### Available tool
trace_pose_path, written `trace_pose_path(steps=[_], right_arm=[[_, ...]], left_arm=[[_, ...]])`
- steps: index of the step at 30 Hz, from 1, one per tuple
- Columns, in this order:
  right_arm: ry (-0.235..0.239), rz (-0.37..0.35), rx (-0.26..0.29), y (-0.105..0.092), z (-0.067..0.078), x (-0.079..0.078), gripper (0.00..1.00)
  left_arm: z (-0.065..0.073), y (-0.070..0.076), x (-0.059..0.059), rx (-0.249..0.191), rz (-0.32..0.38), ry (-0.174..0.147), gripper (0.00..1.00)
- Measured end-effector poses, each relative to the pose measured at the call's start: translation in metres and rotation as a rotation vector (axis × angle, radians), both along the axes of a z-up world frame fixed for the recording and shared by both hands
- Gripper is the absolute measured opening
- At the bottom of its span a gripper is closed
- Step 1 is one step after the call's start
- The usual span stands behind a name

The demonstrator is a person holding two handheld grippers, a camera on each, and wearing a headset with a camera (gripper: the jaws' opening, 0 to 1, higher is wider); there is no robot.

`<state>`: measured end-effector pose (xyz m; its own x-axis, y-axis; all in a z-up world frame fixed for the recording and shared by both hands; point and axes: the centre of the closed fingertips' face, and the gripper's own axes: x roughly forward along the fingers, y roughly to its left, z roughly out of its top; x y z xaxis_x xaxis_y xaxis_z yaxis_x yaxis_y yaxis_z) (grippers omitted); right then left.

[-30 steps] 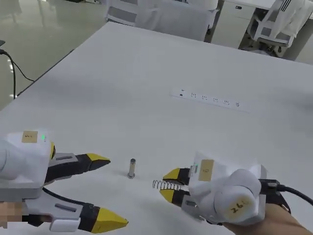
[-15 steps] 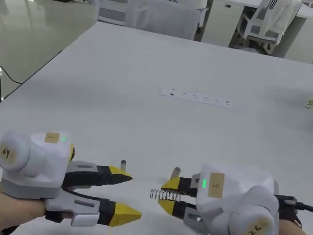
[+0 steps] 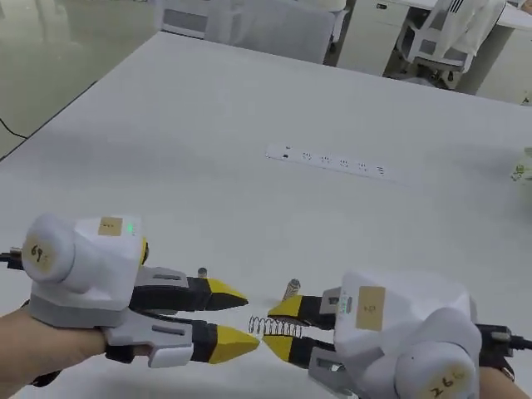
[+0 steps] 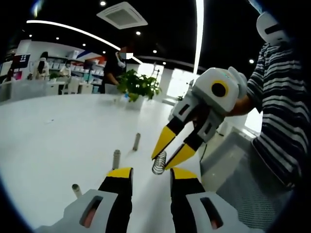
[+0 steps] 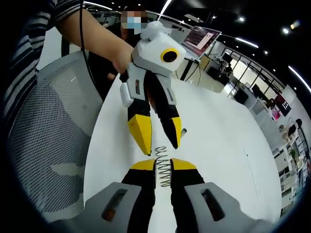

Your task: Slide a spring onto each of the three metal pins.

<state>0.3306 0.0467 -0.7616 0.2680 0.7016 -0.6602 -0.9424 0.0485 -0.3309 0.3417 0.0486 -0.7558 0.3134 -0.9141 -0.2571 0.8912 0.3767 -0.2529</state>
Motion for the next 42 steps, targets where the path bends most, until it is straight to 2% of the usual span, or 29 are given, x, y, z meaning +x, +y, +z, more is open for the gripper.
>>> trace_pose_path(steps=[14,21,25,34,37,42], right_arm=[[0.002,0.008,0.006,0.0,0.002,-0.001,0.08],[-0.009,0.037,0.008,-0.002,0.003,-0.004,0.08],[-0.012,0.049,0.006,-0.003,0.003,-0.005,0.08],[-0.025,0.064,0.008,-0.002,0.005,-0.005,0.08],[-0.024,0.067,0.007,-0.002,0.005,-0.005,0.08],[-0.016,0.072,-0.011,-0.005,-0.002,-0.008,0.08]], left_arm=[[0.002,-0.006,-0.003,-0.016,-0.022,-0.004,0.12],[0.003,-0.009,-0.008,-0.029,-0.043,0.011,0.08],[0.004,-0.013,-0.012,-0.034,-0.066,0.006,0.03],[0.007,-0.013,-0.012,-0.037,-0.077,-0.021,0.03],[0.007,-0.013,-0.012,-0.039,-0.085,-0.023,0.02],[0.003,-0.016,-0.016,-0.037,-0.121,-0.007,0.02]])
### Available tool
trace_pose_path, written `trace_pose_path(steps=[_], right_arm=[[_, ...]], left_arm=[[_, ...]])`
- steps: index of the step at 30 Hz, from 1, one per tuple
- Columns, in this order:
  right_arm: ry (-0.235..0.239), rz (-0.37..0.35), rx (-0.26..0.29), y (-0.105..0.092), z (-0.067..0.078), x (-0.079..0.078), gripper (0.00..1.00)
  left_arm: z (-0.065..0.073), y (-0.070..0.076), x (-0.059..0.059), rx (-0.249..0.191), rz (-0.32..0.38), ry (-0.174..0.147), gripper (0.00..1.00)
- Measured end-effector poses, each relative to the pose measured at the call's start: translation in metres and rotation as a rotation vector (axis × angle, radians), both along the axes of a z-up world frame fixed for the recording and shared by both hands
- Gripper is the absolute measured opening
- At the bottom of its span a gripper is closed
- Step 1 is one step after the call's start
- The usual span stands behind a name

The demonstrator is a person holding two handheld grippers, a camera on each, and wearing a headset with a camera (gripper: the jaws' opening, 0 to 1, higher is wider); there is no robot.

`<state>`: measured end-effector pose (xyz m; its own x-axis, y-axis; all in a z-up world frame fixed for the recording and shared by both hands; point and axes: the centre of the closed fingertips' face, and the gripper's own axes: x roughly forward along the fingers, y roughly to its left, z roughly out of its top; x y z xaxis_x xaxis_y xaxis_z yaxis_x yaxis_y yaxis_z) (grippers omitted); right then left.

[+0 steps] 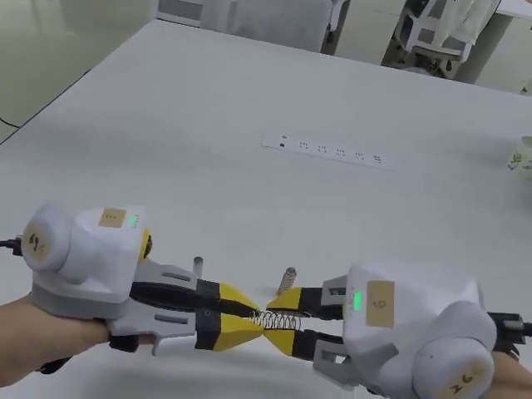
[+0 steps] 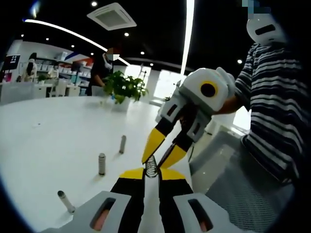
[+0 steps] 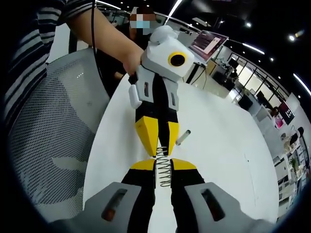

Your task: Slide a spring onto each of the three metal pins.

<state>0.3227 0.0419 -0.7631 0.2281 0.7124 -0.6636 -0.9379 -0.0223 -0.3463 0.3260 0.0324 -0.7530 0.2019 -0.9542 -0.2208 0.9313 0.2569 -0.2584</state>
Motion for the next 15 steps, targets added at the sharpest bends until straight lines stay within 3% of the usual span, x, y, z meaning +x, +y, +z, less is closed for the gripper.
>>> trace_pose_path(steps=[15], right_arm=[[0.006,-0.009,0.014,-0.0016,-0.0026,-0.0012,0.08]], left_arm=[[-0.0017,-0.0011,-0.0019,-0.009,-0.015,0.026,0.02]])
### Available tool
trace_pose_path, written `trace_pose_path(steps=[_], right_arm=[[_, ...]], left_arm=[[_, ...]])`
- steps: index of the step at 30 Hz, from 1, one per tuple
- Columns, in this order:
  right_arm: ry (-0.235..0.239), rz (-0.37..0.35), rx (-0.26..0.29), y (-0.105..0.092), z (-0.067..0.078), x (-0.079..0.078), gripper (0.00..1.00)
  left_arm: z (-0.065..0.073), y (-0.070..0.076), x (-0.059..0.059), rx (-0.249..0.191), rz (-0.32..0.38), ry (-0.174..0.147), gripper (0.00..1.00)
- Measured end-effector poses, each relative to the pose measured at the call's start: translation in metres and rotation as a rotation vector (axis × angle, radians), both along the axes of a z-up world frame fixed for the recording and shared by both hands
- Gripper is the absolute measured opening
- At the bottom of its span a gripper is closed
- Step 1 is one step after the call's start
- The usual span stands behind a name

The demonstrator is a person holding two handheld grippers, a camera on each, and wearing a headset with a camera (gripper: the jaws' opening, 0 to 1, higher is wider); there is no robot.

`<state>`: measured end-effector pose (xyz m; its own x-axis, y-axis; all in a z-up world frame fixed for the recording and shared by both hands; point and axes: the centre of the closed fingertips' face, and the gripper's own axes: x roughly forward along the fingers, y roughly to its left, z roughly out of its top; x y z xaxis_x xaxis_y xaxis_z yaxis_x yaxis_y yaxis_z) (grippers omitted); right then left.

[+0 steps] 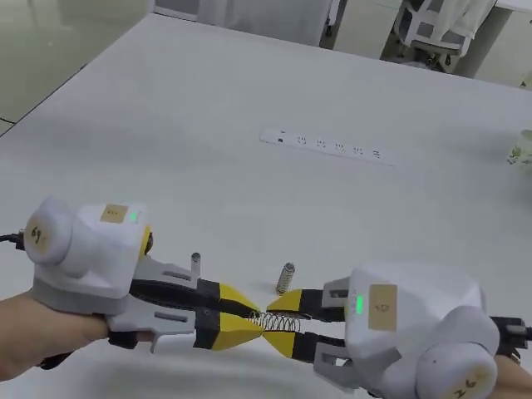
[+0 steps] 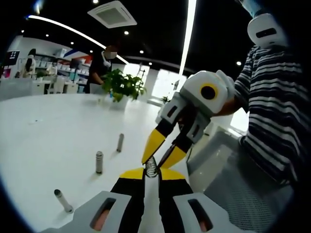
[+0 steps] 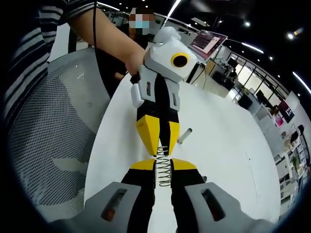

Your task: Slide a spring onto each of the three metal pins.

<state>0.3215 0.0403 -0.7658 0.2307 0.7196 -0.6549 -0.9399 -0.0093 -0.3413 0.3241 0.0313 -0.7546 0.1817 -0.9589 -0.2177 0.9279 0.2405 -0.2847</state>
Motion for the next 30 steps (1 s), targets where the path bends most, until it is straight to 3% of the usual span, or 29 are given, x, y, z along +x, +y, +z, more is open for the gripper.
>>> trace_pose_path(steps=[8,16,23,30], right_arm=[[0.003,0.005,0.0,0.0,0.0,-0.001,0.08],[0.007,-0.027,-0.015,-0.016,-0.005,0.006,0.12],[0.063,-0.038,0.014,-0.02,-0.009,0.005,0.12],[0.081,-0.019,0.019,-0.019,-0.011,0.002,0.08]], left_arm=[[0.0,0.001,-0.002,-0.005,0.0,0.007,0.02],[0.002,0.005,0.0,-0.004,0.01,0.011,0.02],[0.004,0.004,-0.003,-0.01,-0.001,0.012,0.02],[0.003,0.004,-0.005,-0.006,-0.009,0.02,0.02]])
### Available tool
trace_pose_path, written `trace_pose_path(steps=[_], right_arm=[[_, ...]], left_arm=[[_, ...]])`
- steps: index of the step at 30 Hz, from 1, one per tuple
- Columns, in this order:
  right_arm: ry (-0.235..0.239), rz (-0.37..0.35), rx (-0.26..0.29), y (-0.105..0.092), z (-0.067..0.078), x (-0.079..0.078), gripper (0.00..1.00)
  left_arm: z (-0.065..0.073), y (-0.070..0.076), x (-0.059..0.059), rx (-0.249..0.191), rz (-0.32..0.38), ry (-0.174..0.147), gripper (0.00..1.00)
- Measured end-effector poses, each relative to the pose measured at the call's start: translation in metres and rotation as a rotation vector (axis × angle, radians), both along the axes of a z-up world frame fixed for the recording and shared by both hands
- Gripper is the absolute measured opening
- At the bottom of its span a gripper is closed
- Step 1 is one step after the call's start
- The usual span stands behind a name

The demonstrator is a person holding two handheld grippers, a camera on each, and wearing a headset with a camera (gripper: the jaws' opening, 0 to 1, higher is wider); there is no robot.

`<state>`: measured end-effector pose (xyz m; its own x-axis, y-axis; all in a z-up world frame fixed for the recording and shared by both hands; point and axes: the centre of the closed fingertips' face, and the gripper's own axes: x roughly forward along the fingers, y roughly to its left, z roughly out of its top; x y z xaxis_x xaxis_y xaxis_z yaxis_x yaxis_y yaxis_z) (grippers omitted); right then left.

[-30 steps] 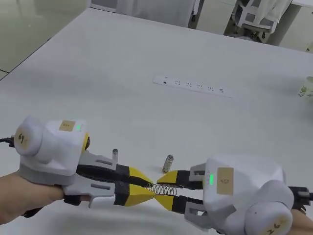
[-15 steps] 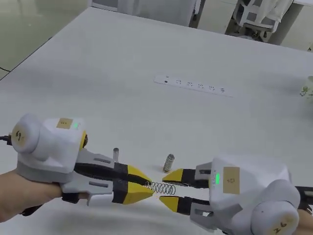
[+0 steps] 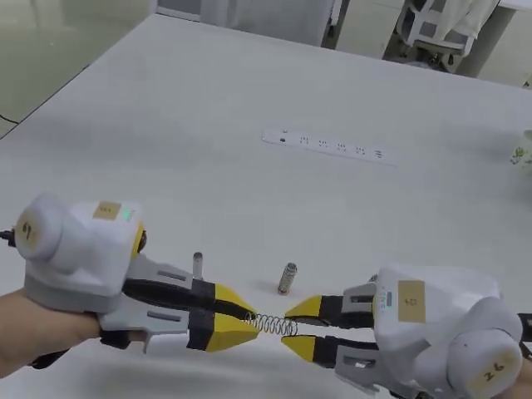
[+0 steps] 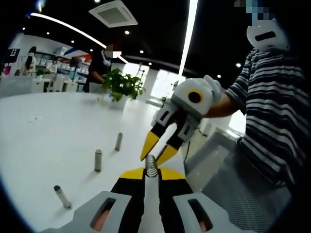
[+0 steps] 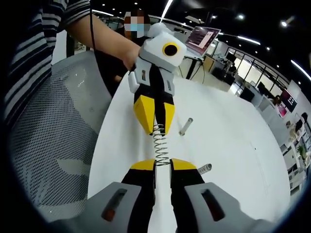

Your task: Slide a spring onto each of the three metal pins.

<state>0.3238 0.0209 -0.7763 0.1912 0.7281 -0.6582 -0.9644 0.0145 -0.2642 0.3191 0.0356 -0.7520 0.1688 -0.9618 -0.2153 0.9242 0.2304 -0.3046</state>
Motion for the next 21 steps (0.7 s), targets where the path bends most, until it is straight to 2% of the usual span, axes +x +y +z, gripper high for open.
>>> trace_pose_path(steps=[3,7,9,11,21], right_arm=[[-0.026,0.039,-0.025,-0.001,0.001,-0.002,0.07],[-0.09,0.102,-0.066,0.0,0.008,-0.003,0.07],[-0.143,0.137,-0.093,0.0,0.013,-0.001,0.07],[-0.167,0.156,-0.107,0.0,0.016,-0.001,0.07],[-0.239,0.225,-0.126,0.005,0.026,-0.004,0.07]], left_arm=[[-0.002,0.0,-0.002,0.008,-0.01,0.008,0.02],[-0.004,0.0,-0.004,0.017,-0.017,0.009,0.02],[-0.005,0.0,-0.004,0.02,-0.016,0.009,0.02],[-0.005,-0.001,-0.004,0.026,-0.016,0.006,0.02],[-0.008,0.0,-0.003,0.047,-0.01,-0.006,0.02]])
